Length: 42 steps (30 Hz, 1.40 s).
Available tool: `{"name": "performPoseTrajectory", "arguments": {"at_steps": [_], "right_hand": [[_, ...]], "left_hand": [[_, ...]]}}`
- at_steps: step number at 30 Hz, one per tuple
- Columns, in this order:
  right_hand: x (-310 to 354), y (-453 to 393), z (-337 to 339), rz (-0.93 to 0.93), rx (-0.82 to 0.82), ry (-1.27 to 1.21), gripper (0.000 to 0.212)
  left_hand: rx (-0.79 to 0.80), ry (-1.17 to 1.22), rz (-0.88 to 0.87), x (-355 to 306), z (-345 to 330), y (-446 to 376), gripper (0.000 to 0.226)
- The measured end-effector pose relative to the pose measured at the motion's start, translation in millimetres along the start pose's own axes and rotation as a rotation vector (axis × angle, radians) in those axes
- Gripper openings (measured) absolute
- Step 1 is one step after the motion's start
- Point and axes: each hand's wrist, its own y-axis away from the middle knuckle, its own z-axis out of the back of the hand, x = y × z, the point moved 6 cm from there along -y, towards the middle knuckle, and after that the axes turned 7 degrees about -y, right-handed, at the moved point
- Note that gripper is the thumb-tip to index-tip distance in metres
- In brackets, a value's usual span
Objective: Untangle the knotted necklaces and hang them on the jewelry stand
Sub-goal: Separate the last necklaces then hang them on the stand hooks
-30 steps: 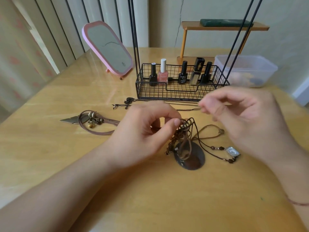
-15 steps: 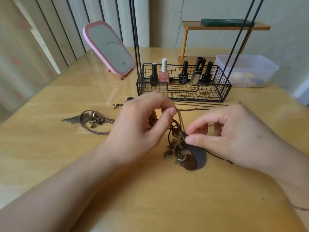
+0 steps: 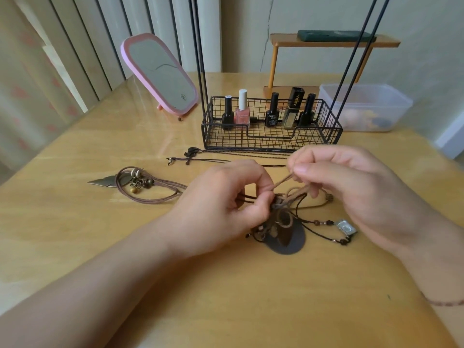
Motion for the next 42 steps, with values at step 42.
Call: {"name": "performPoseTrajectory", "arguments": {"at_steps": [42], "right_hand": [[3, -1, 5, -0.023, -0.138, -0.692, 0.023]], "left_hand": [[0.050, 0.412, 0.102, -6, -10, 0, 0.024]]}}
